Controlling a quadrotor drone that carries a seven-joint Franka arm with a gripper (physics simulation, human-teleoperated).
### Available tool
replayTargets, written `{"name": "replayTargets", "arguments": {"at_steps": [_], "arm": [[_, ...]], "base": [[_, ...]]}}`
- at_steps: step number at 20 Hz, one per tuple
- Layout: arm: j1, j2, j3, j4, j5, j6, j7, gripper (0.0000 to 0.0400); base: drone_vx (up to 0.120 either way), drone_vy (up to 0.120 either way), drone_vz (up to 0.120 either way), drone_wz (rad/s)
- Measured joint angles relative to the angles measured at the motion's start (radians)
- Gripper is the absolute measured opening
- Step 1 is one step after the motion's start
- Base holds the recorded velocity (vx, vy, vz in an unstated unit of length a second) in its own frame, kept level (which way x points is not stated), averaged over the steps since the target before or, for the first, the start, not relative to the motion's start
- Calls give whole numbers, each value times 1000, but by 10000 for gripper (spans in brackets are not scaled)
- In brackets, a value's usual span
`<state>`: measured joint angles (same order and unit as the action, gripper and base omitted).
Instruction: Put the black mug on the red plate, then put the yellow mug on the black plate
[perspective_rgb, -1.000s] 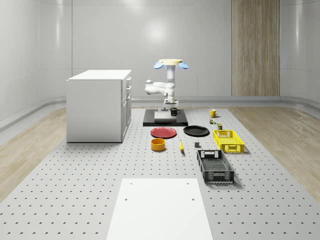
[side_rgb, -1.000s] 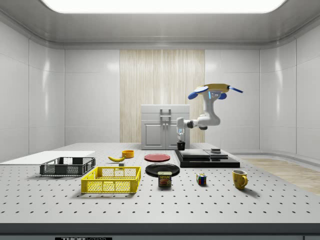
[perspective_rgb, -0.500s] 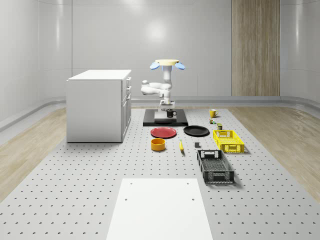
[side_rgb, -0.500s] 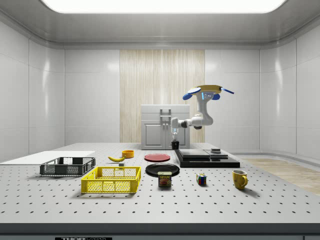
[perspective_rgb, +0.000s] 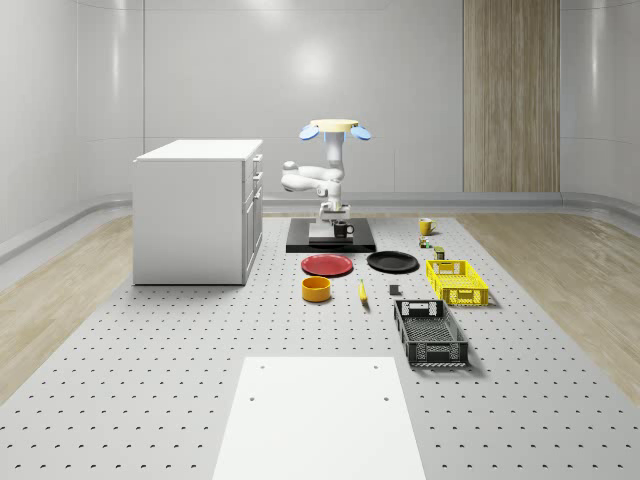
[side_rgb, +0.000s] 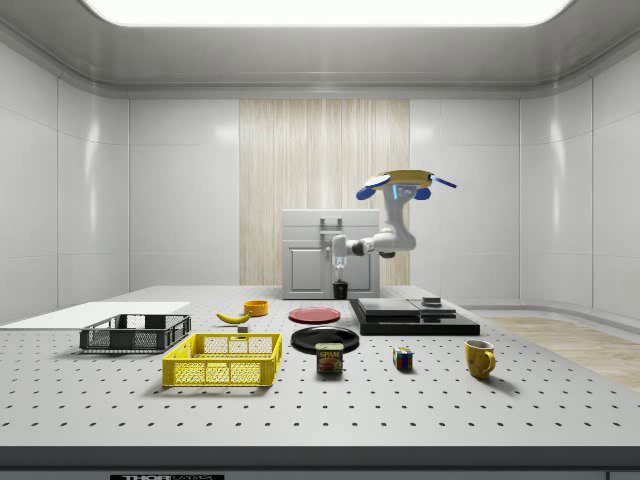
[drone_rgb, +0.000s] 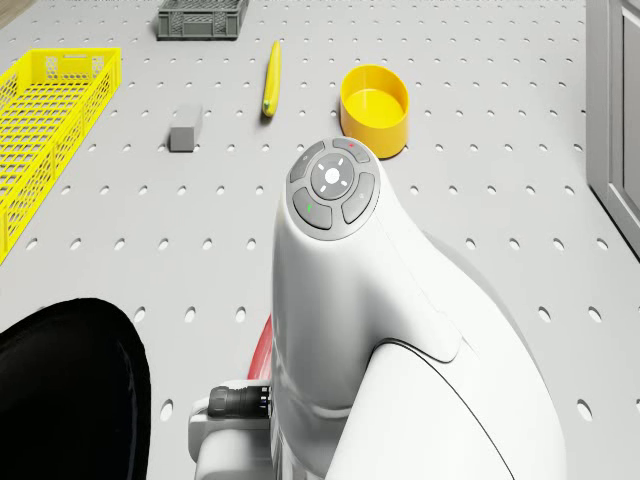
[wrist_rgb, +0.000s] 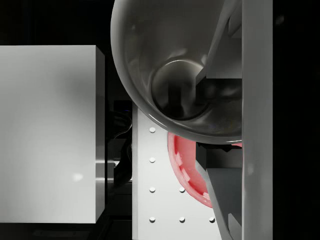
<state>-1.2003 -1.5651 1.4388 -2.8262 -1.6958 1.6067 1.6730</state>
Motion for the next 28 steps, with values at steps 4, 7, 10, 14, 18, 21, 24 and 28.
{"name": "replayTargets", "arguments": {"at_steps": [4, 7, 10, 14, 18, 21, 24, 28], "arm": [[-1, -4, 0, 0, 2, 4, 0, 110], [-1, -7, 1, 0, 3, 6, 1, 110], [-1, -9, 1, 0, 4, 9, 1, 110], [-2, -13, 1, 0, 5, 12, 1, 110], [-2, -15, 1, 0, 6, 14, 2, 110], [7, -18, 2, 1, 7, 17, -8, 110], [34, -21, 2, 2, 9, 20, -36, 110], [80, -26, 3, 8, 11, 25, -88, 110]], "base": [[120, -30, 0, 0], [120, -67, 0, 0], [120, 0, 0, 0], [120, 0, 0, 0], [120, 0, 0, 0], [27, 0, 0, 0], [0, 0, 0, 0], [0, 0, 0, 0]]}}
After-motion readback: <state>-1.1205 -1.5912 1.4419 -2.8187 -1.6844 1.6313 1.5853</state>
